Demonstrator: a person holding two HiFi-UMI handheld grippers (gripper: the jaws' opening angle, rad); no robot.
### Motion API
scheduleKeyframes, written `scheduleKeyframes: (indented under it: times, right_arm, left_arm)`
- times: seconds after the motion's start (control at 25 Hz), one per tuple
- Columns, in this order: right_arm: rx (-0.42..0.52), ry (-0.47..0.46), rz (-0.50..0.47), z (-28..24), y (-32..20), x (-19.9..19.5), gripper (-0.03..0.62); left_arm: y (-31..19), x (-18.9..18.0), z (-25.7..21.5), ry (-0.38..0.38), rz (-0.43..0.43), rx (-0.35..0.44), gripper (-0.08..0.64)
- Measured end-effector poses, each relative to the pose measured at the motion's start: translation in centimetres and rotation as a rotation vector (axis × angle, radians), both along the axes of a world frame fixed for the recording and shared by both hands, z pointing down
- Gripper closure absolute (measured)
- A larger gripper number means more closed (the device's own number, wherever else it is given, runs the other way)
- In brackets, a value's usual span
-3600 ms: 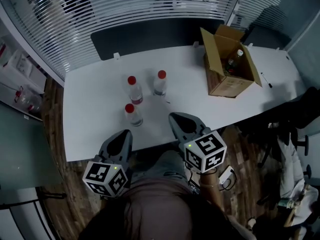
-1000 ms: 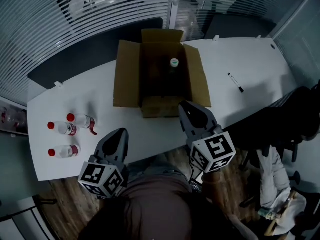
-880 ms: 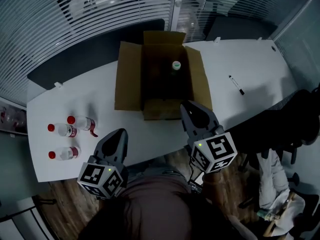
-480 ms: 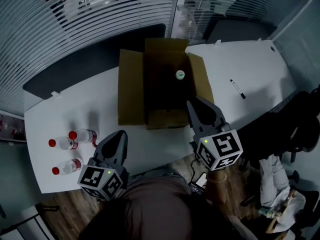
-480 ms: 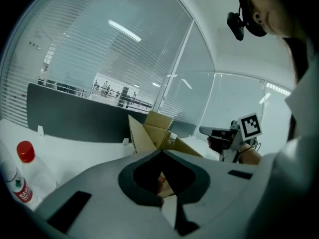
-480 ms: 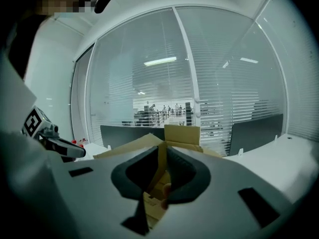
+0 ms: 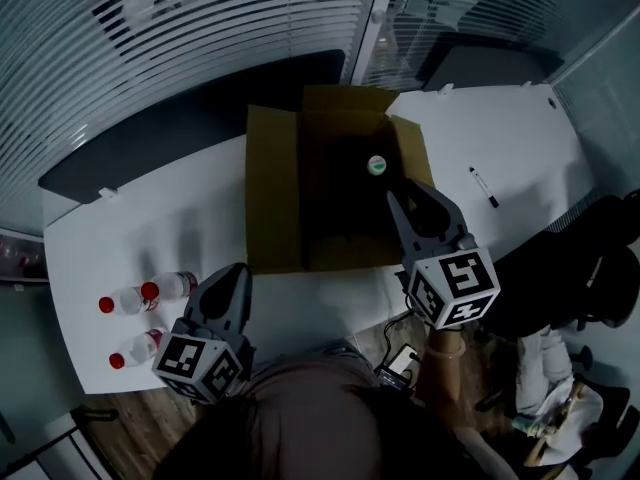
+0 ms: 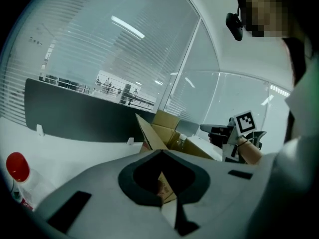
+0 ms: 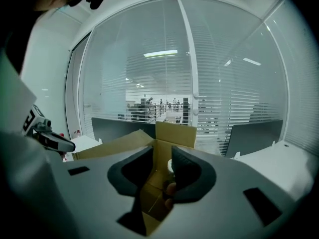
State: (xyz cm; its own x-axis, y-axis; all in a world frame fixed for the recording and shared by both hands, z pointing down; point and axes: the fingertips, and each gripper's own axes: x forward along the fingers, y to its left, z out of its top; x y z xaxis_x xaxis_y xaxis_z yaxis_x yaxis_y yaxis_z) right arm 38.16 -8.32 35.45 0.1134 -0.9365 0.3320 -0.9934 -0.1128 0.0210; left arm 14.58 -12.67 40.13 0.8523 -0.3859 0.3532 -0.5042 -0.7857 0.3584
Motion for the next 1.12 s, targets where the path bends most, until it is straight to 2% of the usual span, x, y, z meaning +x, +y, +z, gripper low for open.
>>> scheduleKeyframes:
  times: [0.16,0.64,1.12]
  right_arm:
    - [-0.046,0.016,0.002,0.9,-1.5,1.0,0.489]
    - [-0.234,0.034,-0.007,5.4,-4.3,2.8,0.43]
    - [-0.341,0.049,-0.032,8.3,-6.4,3.4,0.405]
  left_arm:
    - [-0.7,0.1,0.4,-0.014,-0.013,-0.048,0.552]
    - [-3.4,-0.2,1.7,-0.032,-0.078,-0.078,0.552]
    - [-4.9,-0.9,3.3,-0.046,-0.106,-0.11,0.552]
